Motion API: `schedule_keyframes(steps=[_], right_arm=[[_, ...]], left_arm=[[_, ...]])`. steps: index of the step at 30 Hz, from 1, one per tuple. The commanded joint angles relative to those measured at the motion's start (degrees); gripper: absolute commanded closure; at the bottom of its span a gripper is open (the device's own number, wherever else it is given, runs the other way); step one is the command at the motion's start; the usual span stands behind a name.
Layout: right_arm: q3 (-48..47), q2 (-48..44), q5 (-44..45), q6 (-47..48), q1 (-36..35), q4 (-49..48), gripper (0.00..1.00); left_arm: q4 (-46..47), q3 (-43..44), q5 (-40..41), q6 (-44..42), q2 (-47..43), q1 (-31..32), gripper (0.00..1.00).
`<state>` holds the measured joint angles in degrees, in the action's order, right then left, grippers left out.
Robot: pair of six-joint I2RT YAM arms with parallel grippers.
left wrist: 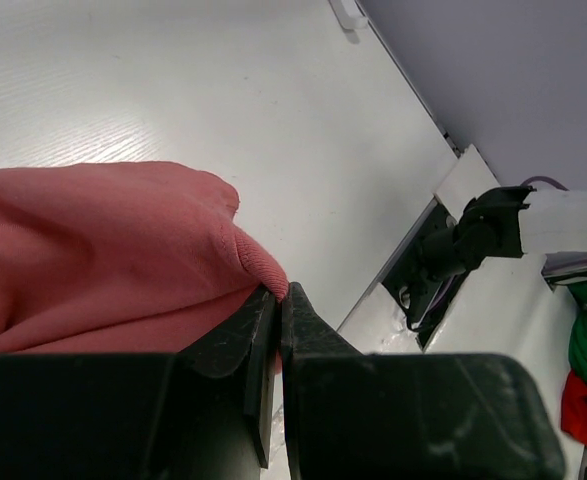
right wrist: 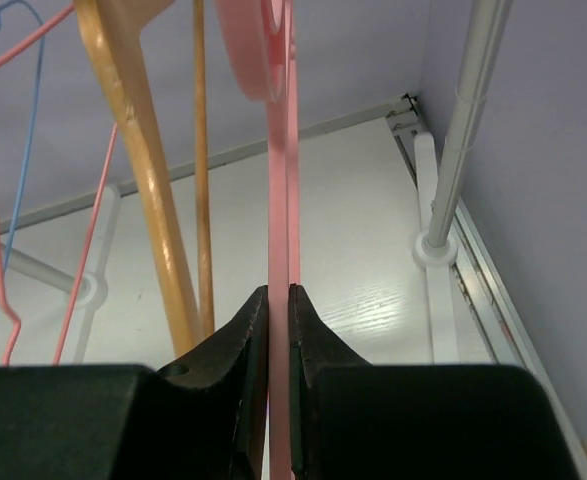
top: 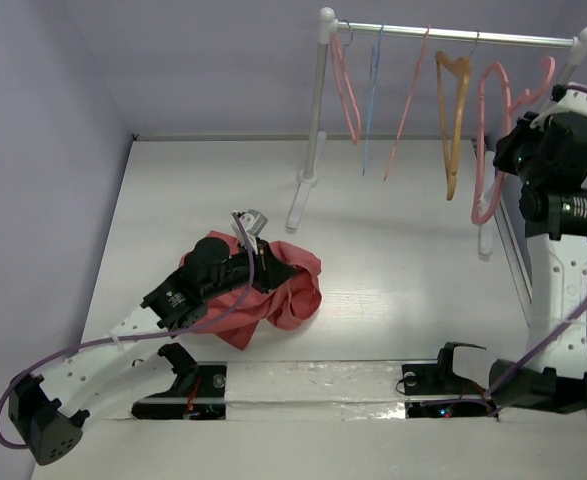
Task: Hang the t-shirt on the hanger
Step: Pick up the hanger from the clothesline, then place the T-shirt on the hanger.
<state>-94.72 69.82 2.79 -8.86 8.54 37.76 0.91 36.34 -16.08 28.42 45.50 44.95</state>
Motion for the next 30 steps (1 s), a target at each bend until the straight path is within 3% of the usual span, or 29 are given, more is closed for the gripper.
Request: schedule_keyframes(steps=[1,10,20,26,30], right_arm=[[6.18,-7.66,0.82,-2.29,0.08,-3.40,1.00],[30.36,-27.01,-0.32,-11.08,-1.06,6.44,1.00],[54.26,-40.28,-32.54,-22.51,-2.12,-6.20,1.00],[63.68,-53.52,-45.04,-30.77,-2.65,-7.88,1.00],[64.31,-58.30,-50.59,-31.65,-2.65,-6.29,1.00]], left_arm=[[2.08,1.37,0.25,0.31,-1.55,0.31,1.00],[2.70,1.89,1.74,1.11,-0.76,0.31,1.00],[2.61,5.14,7.63,1.11,2.14,0.31,1.00],[2.87,6.90,13.70,1.80,5.48,0.31,1.00],[3.84,7.96,17.72,2.51,8.02,-1.08,1.00]])
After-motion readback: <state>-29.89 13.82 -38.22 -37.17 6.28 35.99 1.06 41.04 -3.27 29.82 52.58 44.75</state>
